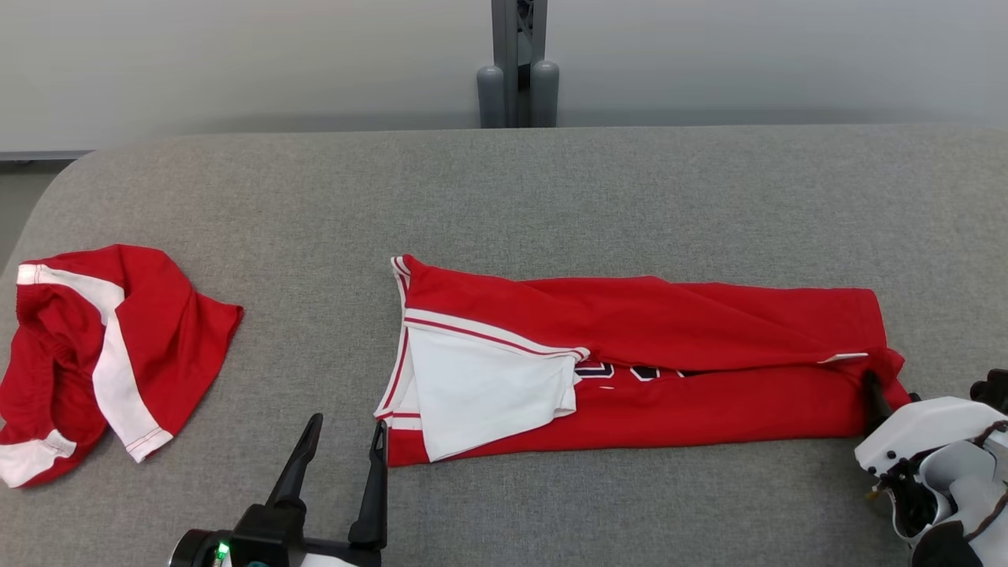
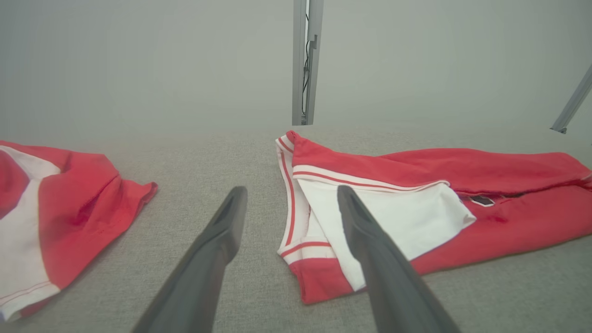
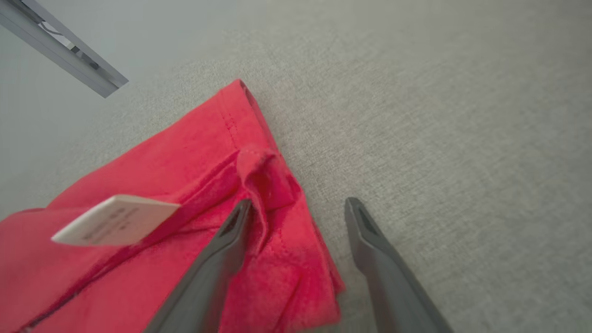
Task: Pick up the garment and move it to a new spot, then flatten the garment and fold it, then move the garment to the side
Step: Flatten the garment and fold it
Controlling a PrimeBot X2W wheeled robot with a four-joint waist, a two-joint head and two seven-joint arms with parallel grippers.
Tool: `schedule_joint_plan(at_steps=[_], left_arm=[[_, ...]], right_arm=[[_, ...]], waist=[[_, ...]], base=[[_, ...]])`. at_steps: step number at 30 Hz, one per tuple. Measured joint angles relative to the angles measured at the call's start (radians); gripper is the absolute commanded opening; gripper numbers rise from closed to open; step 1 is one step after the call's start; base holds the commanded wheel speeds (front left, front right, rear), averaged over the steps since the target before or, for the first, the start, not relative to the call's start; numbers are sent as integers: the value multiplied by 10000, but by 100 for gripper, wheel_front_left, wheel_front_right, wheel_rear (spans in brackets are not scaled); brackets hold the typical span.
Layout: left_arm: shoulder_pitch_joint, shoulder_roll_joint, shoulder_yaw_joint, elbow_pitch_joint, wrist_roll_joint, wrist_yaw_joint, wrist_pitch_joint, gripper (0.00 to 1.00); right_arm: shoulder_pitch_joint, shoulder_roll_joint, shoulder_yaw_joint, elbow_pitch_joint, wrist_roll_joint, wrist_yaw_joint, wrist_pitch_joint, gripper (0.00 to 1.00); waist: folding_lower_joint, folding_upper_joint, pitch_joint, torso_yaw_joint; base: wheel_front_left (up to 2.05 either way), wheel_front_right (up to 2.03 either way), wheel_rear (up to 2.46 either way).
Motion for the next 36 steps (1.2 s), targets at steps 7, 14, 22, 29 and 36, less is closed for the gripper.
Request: schedule_joint_plan(at_steps=[7,14,22,29,36], left_arm=[[-36,-46,54,-6,94,-125,0,100],[-168,-109,65,-12,192,-226,-2,100],[-198,-121,144,-4,339,-314,-2,100],[-206,-138,148,-15,449,-399,-2,100],[-211,-148,184,-15,487,-405,-2,100]], right_arm=[[-246,207,92,483,-138,0,25,100],[-273,336,280,625,-86,6,207,0],[-281,-65,422,472,63,19,-178,0],[-642,-1214,520,-38,230,12,-259,0],[-933,-1664,1151,-1007,299,2,109,0]], waist=[[0,0,74,-69],[0,0,64,-104],[0,0,-1,-120],[0,0,32,-305],[0,0,-79,-476]], base=[[0,0,0],[0,0,0],[0,0,0],[0,0,0],[0,0,0]])
